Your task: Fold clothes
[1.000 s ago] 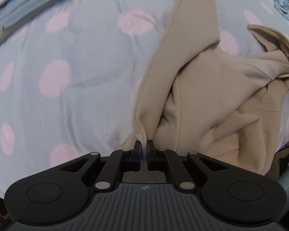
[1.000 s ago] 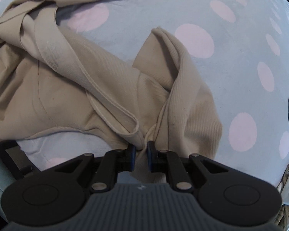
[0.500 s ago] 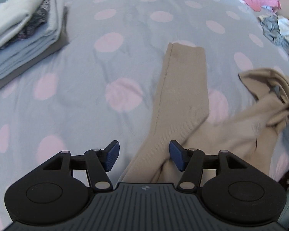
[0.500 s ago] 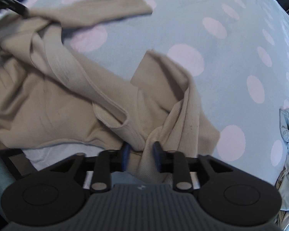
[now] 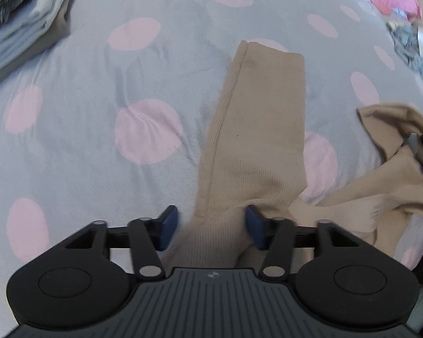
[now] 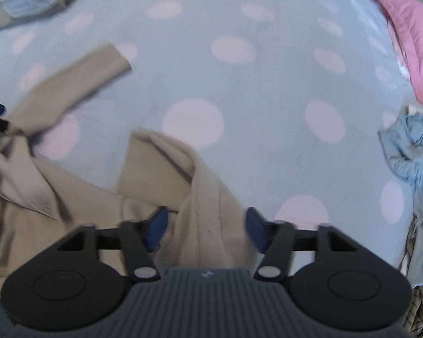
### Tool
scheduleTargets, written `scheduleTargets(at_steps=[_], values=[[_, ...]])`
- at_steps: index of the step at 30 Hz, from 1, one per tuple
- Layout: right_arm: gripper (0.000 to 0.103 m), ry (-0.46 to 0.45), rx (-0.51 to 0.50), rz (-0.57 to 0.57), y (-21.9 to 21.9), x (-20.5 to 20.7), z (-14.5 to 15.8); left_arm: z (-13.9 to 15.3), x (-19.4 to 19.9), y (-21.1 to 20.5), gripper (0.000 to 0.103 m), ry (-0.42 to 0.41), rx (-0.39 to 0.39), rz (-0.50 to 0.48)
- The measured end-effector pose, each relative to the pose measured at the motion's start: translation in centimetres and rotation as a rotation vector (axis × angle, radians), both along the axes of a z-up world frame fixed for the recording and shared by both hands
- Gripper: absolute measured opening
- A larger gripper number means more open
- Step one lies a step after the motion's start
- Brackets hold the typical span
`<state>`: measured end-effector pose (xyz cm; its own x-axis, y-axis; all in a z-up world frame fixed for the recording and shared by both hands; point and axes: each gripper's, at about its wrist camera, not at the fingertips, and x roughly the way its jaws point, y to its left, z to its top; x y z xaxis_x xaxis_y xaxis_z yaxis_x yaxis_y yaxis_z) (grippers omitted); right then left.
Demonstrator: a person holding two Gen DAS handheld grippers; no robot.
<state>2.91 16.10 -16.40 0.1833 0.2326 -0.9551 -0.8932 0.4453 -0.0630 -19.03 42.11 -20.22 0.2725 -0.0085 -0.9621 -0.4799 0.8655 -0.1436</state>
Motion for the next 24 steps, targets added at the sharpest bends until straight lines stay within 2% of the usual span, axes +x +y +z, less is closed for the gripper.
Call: scheduleTargets(at_steps=[1, 4, 8, 14, 20, 22, 24], values=[[0.008, -0.011, -0.006, 0.003, -0.1, 0.0, 0.1, 0.1, -0.1, 0.1, 0.015, -0.012, -0.026, 0.020], [0.008, -0.038, -0.012, -0.002, -0.7, 0.1, 0.5, 0.8, 0.0, -0.4, 0.004, -0.037, -0.004, 0.016], [0.008, -0.100, 0.036, -0.098, -2.2, 1.6, 2.2, 3.1, -0.6, -0.5, 0.002, -0.108, 0.085, 0.053], [0.007, -0.238, 0.076, -0.237, -5.7, 3.1, 5.8, 9.1, -4.1, 2.4, 0.002, -0.266, 0.200, 0.238], [0.007, -0.357, 0.074, -0.283, -8.4, 4.1, 10.5, 16.6, -10.5, 5.4, 0.002, -0.426, 0.347, 0.431], [0.007, -0.405, 0.061, -0.300, -9.1, 4.7, 12.1, 18.6, -13.0, 6.4, 0.002, -0.455, 0.397, 0.493], [0.006, -0.477, 0.037, -0.330, -10.0, 5.7, 13.6, 19.6, -15.2, 7.4, 0.002, -0.464, 0.413, 0.542]])
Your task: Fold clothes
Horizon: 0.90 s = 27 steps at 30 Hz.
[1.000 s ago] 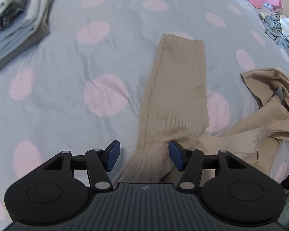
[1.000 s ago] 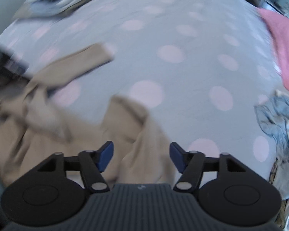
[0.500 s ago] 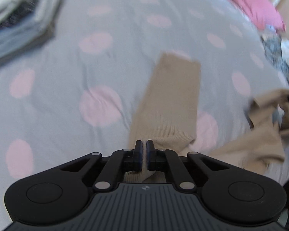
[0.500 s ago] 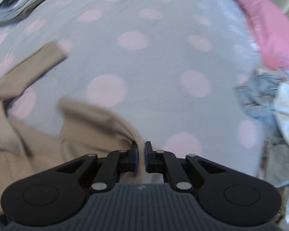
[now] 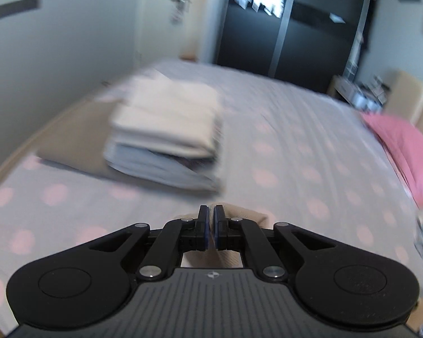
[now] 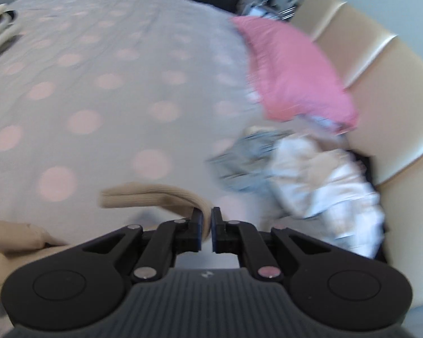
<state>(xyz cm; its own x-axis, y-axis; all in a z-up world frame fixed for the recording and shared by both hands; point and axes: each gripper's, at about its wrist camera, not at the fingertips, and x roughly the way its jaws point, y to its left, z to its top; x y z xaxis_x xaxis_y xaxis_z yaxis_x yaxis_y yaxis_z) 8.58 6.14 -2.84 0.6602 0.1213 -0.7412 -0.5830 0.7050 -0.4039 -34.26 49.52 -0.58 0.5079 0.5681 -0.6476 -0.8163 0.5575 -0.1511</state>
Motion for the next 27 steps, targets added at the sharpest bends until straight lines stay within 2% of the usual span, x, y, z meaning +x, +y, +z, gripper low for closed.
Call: scheduleTargets(at_steps=[2, 5, 8, 11, 14, 18, 19, 21, 22, 23, 25, 27], values=[[0.006, -0.059, -0.006, -0.057, -0.7, 1.1, 0.9, -0.1, -1.6, 1.2, 0.002, -0.001, -0.015, 0.049], [0.005, -0.078, -0.017, -0.104, -1.1, 2.5, 0.2, -2.3, -2.7, 2.6, 0.002, 0.066, -0.046, 0.088], [0.005, -0.024, -0.016, -0.121, -1.0, 3.0, -2.4, -5.7, -3.2, 4.2, 0.002, 0.157, -0.151, 0.111], [0.005, 0.002, -0.080, -0.145, -0.9, 3.2, -6.4, -8.8, -2.8, 5.2, 0.002, 0.297, -0.202, 0.107], [0.005, 0.046, -0.139, -0.179, -1.4, 3.7, -10.1, -11.3, -2.8, 5.8, 0.002, 0.369, -0.276, 0.088], [0.007, 0.130, -0.176, -0.170, -1.6, 3.7, -12.3, -13.5, -2.5, 5.3, 0.005, 0.450, -0.320, 0.055], [0.010, 0.153, -0.171, -0.170, -1.7, 3.7, -12.5, -13.8, -2.3, 5.1, 0.007, 0.471, -0.324, 0.038], [0.021, 0.211, -0.153, -0.162, -1.8, 3.4, -12.7, -13.5, -2.3, 4.4, 0.012, 0.479, -0.301, 0.023], [0.037, 0.231, -0.141, -0.154, -1.9, 3.1, -12.6, -13.0, -2.5, 4.0, 0.017, 0.466, -0.282, 0.019], [0.042, 0.238, -0.129, -0.142, -2.0, 2.7, -12.3, -12.4, -2.7, 3.7, 0.020, 0.442, -0.263, 0.016], [0.043, 0.231, -0.108, -0.096, -1.8, 1.4, -11.4, -10.9, -3.2, 3.0, 0.031, 0.385, -0.233, 0.004], [0.044, 0.220, -0.085, -0.046, -1.5, 0.1, -10.4, -10.2, -2.8, 2.6, 0.038, 0.334, -0.223, -0.039]])
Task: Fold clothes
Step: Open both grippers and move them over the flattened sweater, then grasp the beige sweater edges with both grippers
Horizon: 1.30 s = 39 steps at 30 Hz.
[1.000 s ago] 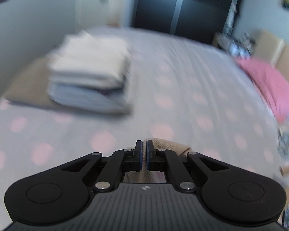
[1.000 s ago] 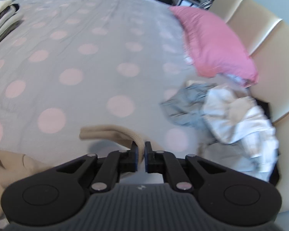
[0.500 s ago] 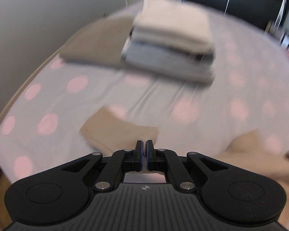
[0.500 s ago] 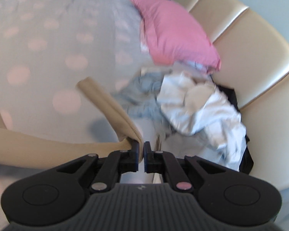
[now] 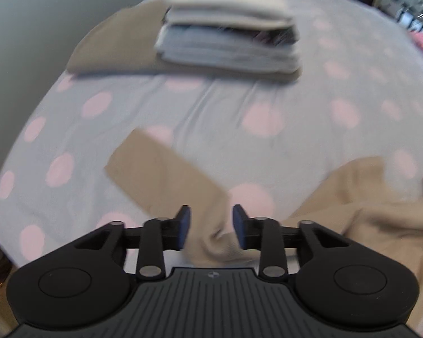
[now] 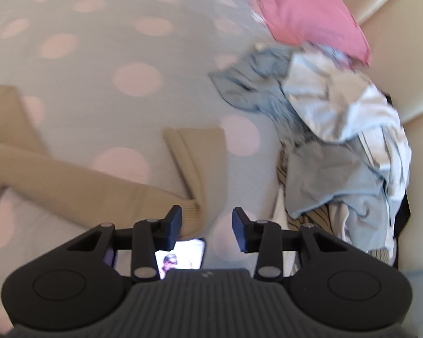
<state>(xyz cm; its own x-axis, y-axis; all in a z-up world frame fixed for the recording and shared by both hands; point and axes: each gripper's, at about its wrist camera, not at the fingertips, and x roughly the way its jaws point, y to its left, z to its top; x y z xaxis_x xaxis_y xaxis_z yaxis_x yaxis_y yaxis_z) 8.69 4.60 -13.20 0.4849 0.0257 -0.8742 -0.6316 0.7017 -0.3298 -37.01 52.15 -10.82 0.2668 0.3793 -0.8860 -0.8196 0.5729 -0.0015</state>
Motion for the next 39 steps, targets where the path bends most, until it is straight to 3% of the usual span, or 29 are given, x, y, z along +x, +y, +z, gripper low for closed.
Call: scheduleTargets(at_steps=[4, 9, 14, 20, 23, 29, 34, 39], values=[[0.050, 0.004, 0.090, 0.088, 1.8, -1.9, 2.1, 0.0, 3.2, -0.6, 0.041, -0.026, -0.016, -0.115], [0.049, 0.076, 0.214, 0.265, 6.5, -3.4, 2.9, -0.2, 8.8, -1.2, 0.042, -0.075, 0.000, -0.266], [0.045, 0.156, 0.247, 0.351, 12.4, -2.9, 0.3, -2.7, 14.3, -0.8, 0.042, -0.093, -0.019, -0.357], [0.045, 0.176, 0.298, 0.387, 18.0, -1.4, -3.9, -7.0, 19.0, 0.1, 0.041, -0.101, -0.053, -0.420], [0.045, 0.205, 0.334, 0.388, 20.5, -0.9, -5.7, -9.2, 20.1, 0.1, 0.041, -0.093, -0.068, -0.468], [0.046, 0.235, 0.325, 0.417, 23.6, -1.5, -9.1, -11.7, 20.3, -2.2, 0.042, -0.038, 0.028, -0.571], [0.049, 0.226, 0.320, 0.427, 24.0, -1.8, -10.3, -11.6, 19.9, -4.2, 0.042, -0.004, 0.132, -0.643], [0.050, 0.233, 0.312, 0.416, 23.6, -1.7, -9.4, -9.9, 19.0, -3.0, 0.042, -0.027, 0.079, -0.627]])
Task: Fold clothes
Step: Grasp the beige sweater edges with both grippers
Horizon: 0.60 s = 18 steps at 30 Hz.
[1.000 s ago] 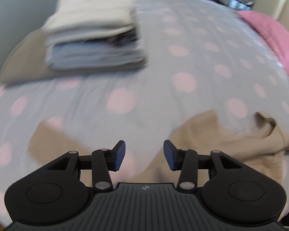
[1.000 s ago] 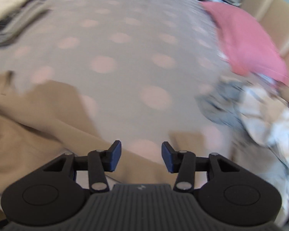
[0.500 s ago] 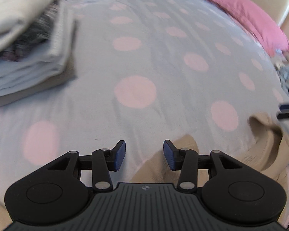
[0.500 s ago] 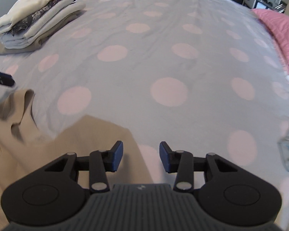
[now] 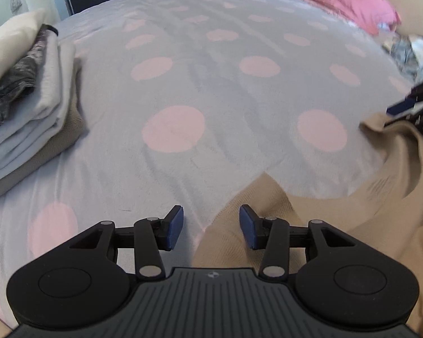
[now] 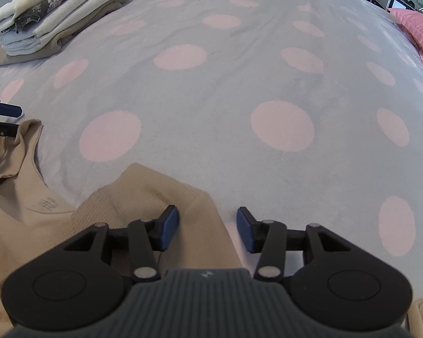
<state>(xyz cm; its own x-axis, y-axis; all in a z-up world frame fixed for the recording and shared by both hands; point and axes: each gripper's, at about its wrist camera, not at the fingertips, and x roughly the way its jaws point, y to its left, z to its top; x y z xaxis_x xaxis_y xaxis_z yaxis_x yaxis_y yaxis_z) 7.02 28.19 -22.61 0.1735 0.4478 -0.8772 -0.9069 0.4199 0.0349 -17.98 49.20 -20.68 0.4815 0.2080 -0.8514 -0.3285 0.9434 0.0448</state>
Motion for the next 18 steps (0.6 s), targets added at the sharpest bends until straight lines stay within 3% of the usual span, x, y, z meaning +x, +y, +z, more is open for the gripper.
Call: scheduleTargets(at_steps=[4, 8, 12, 14, 15, 17, 18], values=[[0.050, -0.011, -0.023, -0.001, -0.4, 0.0, 0.0, 0.0, -0.7, 0.6, 0.042, 0.019, -0.049, 0.030], [0.051, 0.036, -0.021, -0.041, -0.8, 0.5, -0.6, -1.0, -0.5, -0.2, 0.040, 0.015, -0.082, 0.034], [0.052, 0.049, -0.005, -0.069, -1.2, 0.5, -0.9, -2.0, -0.1, -1.8, 0.033, 0.013, -0.030, 0.001], [0.041, 0.038, -0.002, -0.048, -1.3, 0.0, -0.8, -1.9, -0.1, -1.6, 0.031, 0.010, -0.041, 0.008], [0.036, 0.039, 0.003, -0.034, -1.4, -0.2, -0.8, -1.8, -0.1, -1.6, 0.025, 0.006, -0.050, 0.014], [0.015, 0.044, 0.005, -0.018, -1.6, -0.5, -0.6, -1.5, -0.3, -1.7, 0.018, -0.004, -0.053, 0.022], [0.008, 0.044, 0.007, -0.018, -1.8, -0.7, -0.5, -1.3, -0.3, -1.8, 0.009, -0.008, -0.050, 0.028]])
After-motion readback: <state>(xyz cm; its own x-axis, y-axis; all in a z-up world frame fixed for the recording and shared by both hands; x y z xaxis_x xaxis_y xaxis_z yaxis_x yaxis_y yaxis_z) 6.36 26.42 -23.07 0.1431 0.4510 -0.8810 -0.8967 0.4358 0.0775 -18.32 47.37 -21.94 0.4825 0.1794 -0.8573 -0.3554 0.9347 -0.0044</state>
